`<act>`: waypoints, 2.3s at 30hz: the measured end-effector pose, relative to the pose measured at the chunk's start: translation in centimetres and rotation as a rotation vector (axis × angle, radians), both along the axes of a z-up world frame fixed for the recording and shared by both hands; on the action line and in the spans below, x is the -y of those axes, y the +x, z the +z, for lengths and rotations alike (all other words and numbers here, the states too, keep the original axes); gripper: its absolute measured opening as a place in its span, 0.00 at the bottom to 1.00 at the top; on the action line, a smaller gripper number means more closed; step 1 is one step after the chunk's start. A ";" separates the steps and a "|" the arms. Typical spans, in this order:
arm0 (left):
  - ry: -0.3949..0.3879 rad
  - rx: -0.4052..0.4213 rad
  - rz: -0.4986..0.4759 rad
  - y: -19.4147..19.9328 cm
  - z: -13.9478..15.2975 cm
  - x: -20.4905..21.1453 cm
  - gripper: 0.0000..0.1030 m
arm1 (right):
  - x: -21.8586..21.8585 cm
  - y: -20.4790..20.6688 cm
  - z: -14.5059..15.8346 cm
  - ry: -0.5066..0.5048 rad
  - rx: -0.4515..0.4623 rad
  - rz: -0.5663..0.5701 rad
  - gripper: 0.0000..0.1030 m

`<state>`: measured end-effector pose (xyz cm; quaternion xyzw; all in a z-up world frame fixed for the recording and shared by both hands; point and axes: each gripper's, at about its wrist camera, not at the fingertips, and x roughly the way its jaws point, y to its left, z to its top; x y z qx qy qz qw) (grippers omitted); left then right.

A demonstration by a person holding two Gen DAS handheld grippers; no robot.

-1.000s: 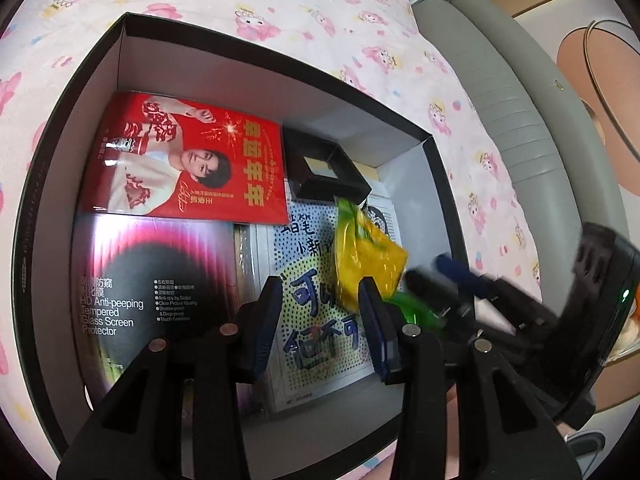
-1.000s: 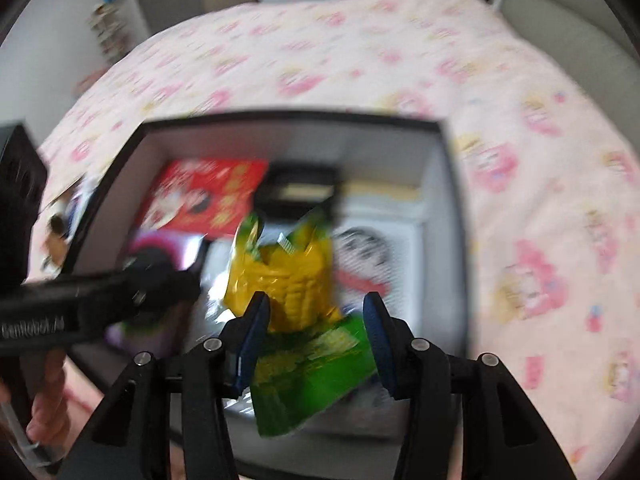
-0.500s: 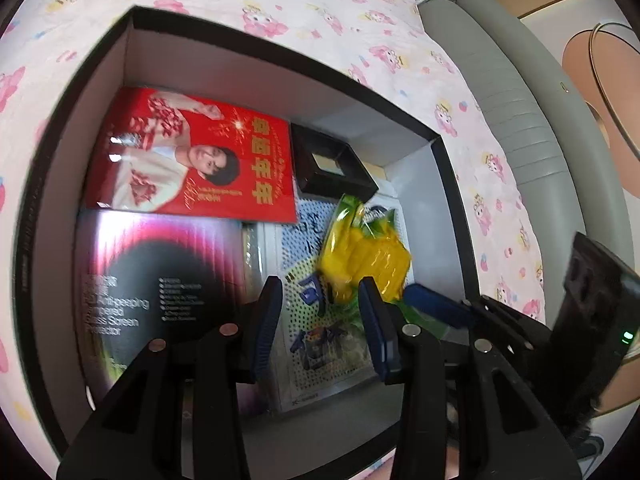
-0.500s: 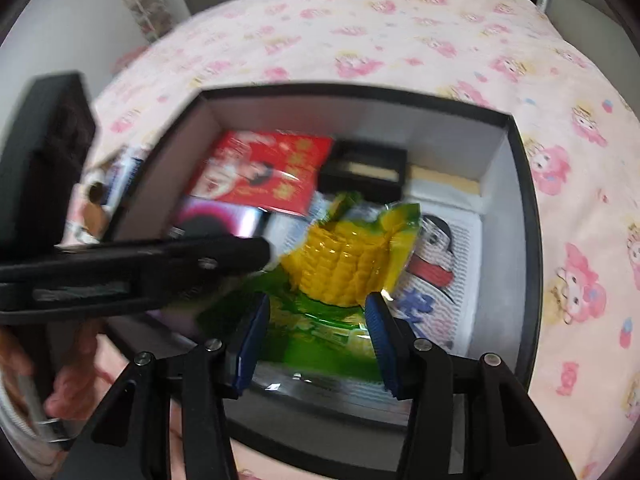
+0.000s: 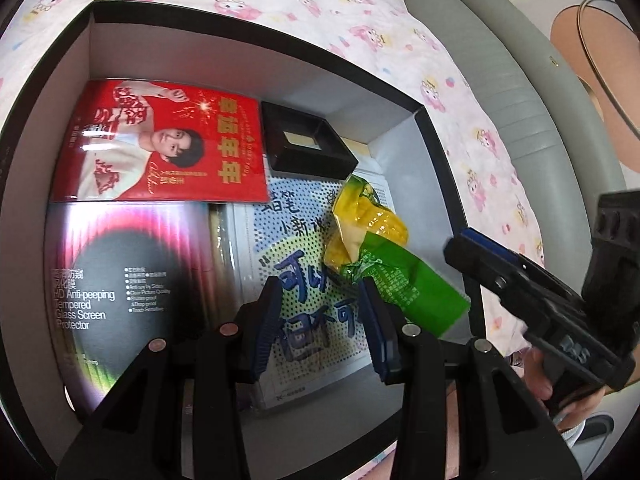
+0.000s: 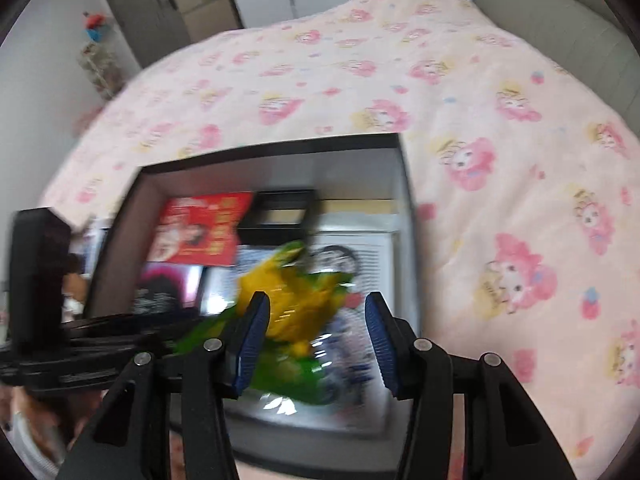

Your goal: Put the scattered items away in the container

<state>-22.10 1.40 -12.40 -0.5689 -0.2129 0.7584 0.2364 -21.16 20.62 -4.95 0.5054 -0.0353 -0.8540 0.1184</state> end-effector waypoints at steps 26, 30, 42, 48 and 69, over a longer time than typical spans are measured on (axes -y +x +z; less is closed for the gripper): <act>-0.052 0.038 -0.065 0.1 0.8 -2.3 0.37 | -0.8 3.5 0.5 -0.108 0.024 0.037 0.45; -0.039 0.037 -0.067 0.3 0.9 -2.0 0.37 | 1.0 4.0 -0.4 -0.041 0.063 0.072 0.45; -0.029 0.030 -0.070 0.3 1.2 -1.1 0.37 | 1.4 0.1 -3.1 0.109 0.176 0.083 0.45; -0.039 0.022 -0.075 0.4 0.8 -1.7 0.37 | 1.0 0.8 -2.1 0.150 0.070 0.014 0.45; -0.113 0.105 -0.176 -0.8 0.4 -9.6 0.37 | -4.1 3.1 0.5 -0.061 -0.037 -0.111 0.45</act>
